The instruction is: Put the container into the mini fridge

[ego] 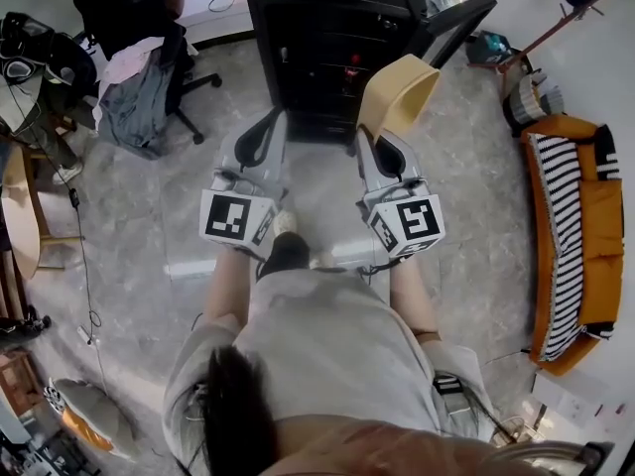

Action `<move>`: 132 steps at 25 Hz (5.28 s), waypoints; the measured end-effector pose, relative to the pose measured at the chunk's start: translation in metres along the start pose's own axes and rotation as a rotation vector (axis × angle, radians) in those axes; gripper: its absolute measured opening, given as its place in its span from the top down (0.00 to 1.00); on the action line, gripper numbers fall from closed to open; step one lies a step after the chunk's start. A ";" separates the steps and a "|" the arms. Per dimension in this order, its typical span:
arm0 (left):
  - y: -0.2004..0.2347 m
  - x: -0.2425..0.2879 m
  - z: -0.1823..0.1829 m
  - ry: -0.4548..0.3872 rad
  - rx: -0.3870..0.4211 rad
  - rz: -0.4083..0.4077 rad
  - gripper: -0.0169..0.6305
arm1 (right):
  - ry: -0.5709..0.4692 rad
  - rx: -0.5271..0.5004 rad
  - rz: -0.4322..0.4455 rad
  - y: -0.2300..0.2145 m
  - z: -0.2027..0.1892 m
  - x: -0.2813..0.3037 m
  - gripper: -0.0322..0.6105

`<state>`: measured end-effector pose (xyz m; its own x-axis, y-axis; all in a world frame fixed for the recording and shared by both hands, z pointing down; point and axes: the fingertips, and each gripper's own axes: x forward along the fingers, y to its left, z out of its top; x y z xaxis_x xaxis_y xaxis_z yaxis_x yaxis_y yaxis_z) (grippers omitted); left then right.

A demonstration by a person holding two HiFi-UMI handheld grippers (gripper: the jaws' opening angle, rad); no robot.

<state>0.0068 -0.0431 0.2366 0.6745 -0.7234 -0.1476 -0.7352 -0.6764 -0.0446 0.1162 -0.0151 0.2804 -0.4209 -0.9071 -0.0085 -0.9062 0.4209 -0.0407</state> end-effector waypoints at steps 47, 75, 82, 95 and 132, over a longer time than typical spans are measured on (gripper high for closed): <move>0.144 0.120 -0.109 0.110 -0.069 -0.155 0.97 | 0.532 -0.242 0.070 -0.046 -0.167 0.186 0.94; 0.139 0.106 -0.199 0.225 -0.124 -0.018 0.97 | 0.847 -0.457 0.257 -0.113 -0.329 0.236 0.95; 0.142 0.102 -0.212 0.234 -0.129 0.021 0.97 | 0.883 -0.492 0.252 -0.132 -0.349 0.253 0.94; 0.156 0.097 -0.227 0.250 -0.115 0.064 0.97 | 0.962 -0.653 0.307 -0.156 -0.383 0.296 0.94; 0.160 0.108 -0.254 0.293 -0.125 0.083 0.97 | 0.975 -0.880 0.306 -0.207 -0.395 0.334 0.85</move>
<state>-0.0212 -0.2647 0.4643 0.6166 -0.7736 0.1460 -0.7868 -0.6120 0.0800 0.1473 -0.4010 0.6802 -0.1329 -0.5551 0.8211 -0.3416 0.8033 0.4878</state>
